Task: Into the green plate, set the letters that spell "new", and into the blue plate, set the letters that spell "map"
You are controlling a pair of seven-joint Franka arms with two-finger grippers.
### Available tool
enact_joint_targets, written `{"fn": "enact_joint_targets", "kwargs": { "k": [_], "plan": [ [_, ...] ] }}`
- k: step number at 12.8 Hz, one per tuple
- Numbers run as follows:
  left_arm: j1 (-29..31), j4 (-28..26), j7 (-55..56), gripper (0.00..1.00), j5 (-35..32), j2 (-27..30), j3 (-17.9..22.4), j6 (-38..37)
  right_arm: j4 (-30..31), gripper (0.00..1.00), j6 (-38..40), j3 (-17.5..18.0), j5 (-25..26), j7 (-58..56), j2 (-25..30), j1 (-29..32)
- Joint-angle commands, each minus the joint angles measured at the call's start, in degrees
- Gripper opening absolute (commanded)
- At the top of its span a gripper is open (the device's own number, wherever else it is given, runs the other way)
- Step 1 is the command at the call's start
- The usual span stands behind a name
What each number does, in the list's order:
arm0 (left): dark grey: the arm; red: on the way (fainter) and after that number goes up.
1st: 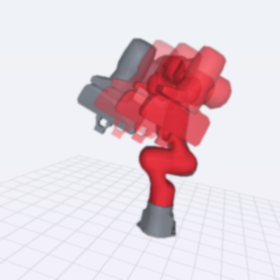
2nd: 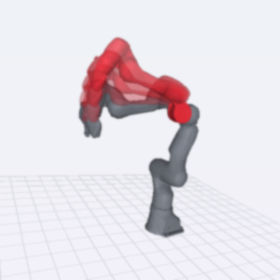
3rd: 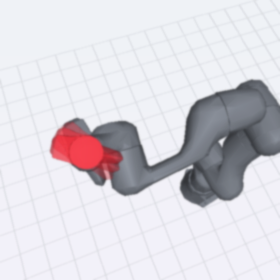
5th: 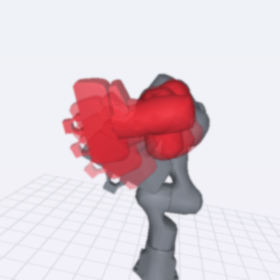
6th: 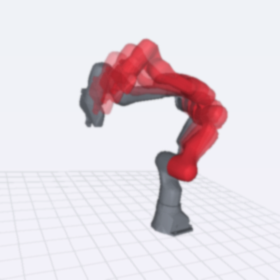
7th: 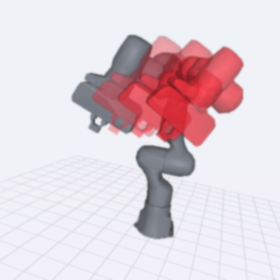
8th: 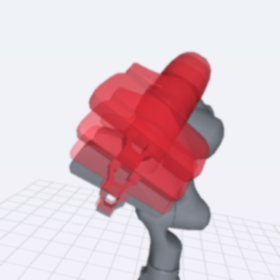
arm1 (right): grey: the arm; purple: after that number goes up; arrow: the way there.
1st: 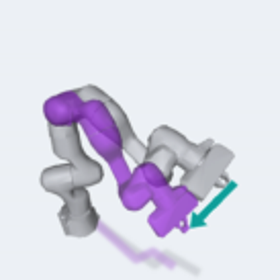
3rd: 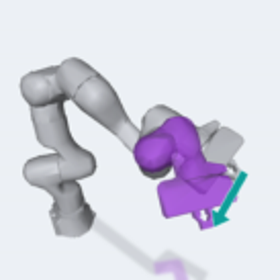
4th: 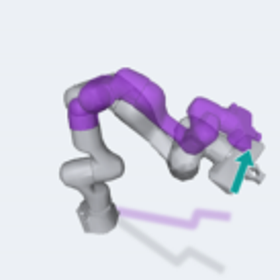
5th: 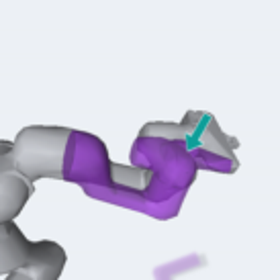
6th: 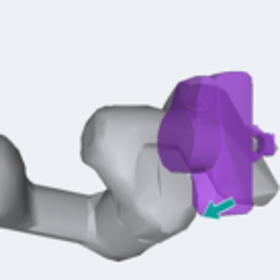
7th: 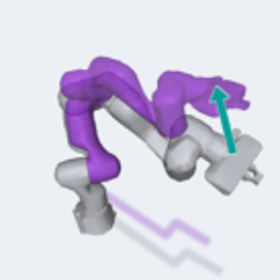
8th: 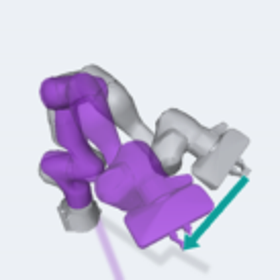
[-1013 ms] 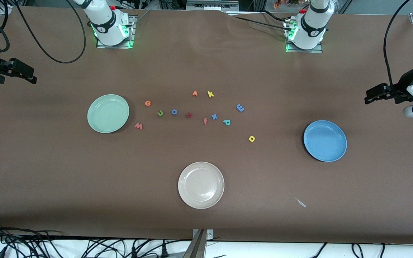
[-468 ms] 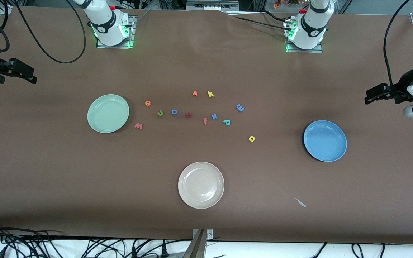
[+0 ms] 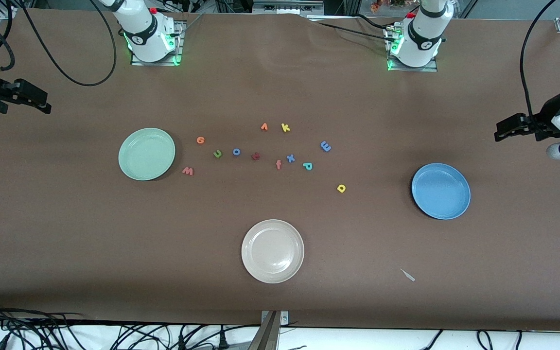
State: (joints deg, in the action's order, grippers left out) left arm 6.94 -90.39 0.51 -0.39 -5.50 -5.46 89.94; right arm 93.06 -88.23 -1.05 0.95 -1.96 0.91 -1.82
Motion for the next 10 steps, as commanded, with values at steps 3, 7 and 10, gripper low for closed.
{"fn": "enact_joint_targets", "kwargs": {
  "k": [3,7,10],
  "plan": [
    [-0.9,1.4,-0.7,1.0,0.7,-4.1,-0.2,0.1,-0.1,1.0,2.2,1.2,0.0,-0.2,-5.2,-3.9],
    [-5.7,0.2,13.8,1.0,1.5,-5.6,-2.9,1.6,0.7,1.0,-0.3,1.4,0.0,-1.0,-10.0,-10.5],
    [-11.8,-2.1,29.1,1.0,1.6,-6.8,-4.7,5.3,6.6,1.0,-7.9,3.0,0.5,-8.8,-10.6,-10.9]
  ]
}}
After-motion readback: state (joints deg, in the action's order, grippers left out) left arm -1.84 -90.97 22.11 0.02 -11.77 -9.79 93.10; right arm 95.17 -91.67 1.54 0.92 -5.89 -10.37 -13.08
